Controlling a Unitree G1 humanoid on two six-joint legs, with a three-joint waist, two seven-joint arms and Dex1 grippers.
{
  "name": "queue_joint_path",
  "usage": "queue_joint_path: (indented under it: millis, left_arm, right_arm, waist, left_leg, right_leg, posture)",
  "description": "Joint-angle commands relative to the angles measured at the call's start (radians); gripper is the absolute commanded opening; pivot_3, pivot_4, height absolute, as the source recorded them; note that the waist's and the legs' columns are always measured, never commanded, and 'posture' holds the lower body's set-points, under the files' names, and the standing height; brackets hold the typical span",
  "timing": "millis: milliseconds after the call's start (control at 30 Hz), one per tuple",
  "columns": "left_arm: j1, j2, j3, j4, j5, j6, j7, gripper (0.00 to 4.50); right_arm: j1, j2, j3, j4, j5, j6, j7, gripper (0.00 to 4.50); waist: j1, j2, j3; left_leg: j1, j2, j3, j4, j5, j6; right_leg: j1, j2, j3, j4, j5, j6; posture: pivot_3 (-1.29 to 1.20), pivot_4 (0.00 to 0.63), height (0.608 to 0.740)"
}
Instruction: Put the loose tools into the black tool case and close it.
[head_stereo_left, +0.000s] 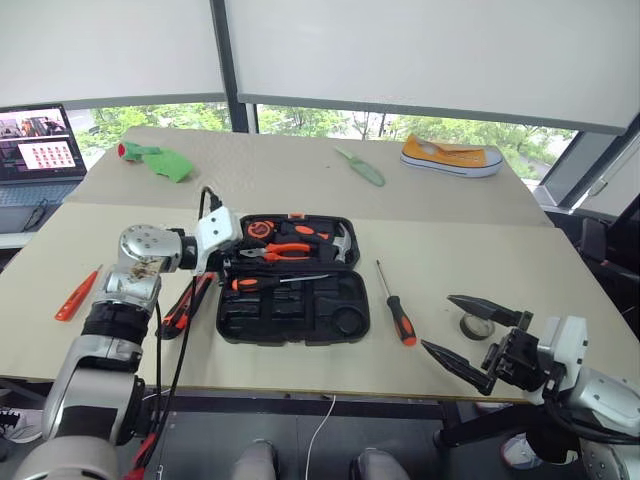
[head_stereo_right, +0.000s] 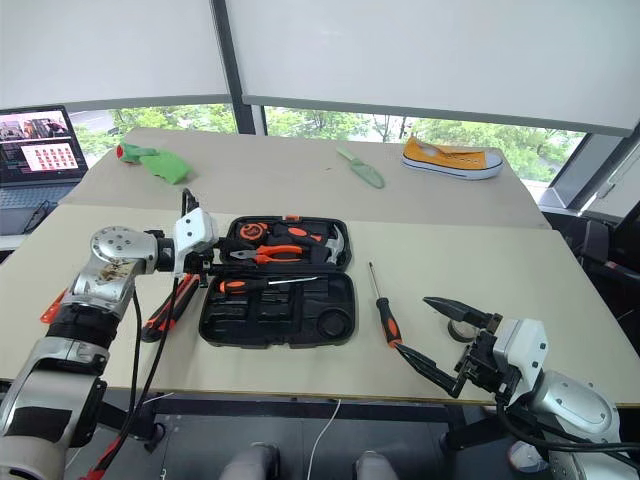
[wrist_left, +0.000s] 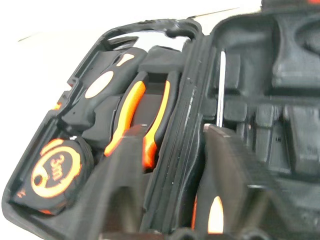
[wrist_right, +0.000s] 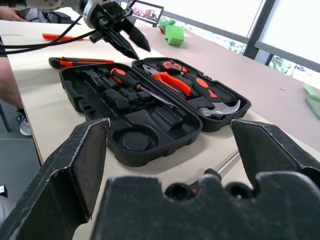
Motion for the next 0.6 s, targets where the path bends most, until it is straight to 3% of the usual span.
queue_joint_path:
  millis: [33, 233, 467, 567, 600]
  left_arm:
    - [0.021, -0.023, -0.02, -0.068, -0.007, 0.099, 0.006, 0.12]
    - [0.062, -0.033, -0.108, -0.079, 0.087, 0.134, 0.036, 0.05]
    - [0.045, -0.079, -0.127, -0.041, 0.119, 0.142, 0.087, 0.05]
    - [0.044, -0.109, -0.062, -0.03, 0.047, 0.095, 0.091, 0.05]
    - [0.052, -0.111, -0.018, -0.041, -0.003, 0.071, 0.07, 0.29]
  right_arm:
    - [-0.008, 0.001, -0.011, -0.034, 0.008, -0.005, -0.011, 4.5]
    - [0.011, 0.007, -0.017, -0.029, 0.007, -0.008, -0.02, 4.5]
    - [0.04, 0.037, 0.001, -0.031, -0.012, -0.017, -0.045, 4.5]
    - [0.04, 0.057, 0.004, -0.041, -0.024, -0.013, -0.077, 4.5]
    - [0.045, 0.065, -0.006, -0.049, -0.023, -0.007, -0.097, 4.5]
  waist:
    - [0.0, 0.0, 0.0]
    - [0.003, 0.0, 0.0]
    - [0.005, 0.003, -0.002]
    - [0.006, 0.003, -0.002]
    - [0.007, 0.003, -0.002]
  left_leg:
    - [0.0, 0.0, 0.0, 0.0, 0.0, 0.0]
    - [0.001, 0.0, -0.001, 0.001, 0.0, 0.0]
    - [0.004, -0.001, -0.001, 0.001, 0.0, 0.0]
    - [0.006, -0.001, -0.001, 0.001, 0.0, 0.0]
    - [0.007, -0.001, -0.001, 0.001, 0.0, 0.0]
  right_leg:
    - [0.0, 0.0, 0.0, 0.0, 0.0, 0.0]
    - [0.002, 0.0, 0.0, 0.0, 0.0, 0.0]
    - [0.007, -0.001, -0.001, -0.001, -0.001, 0.002]
    - [0.009, -0.001, -0.001, -0.001, -0.004, 0.006]
    - [0.009, -0.002, -0.001, -0.001, -0.004, 0.007]
  posture:
    - [0.0, 0.15, 0.74]
    - [0.0, 0.15, 0.74]
    - [0.0, 0.15, 0.74]
    - [0.0, 0.15, 0.74]
    - [0.0, 0.15, 0.74]
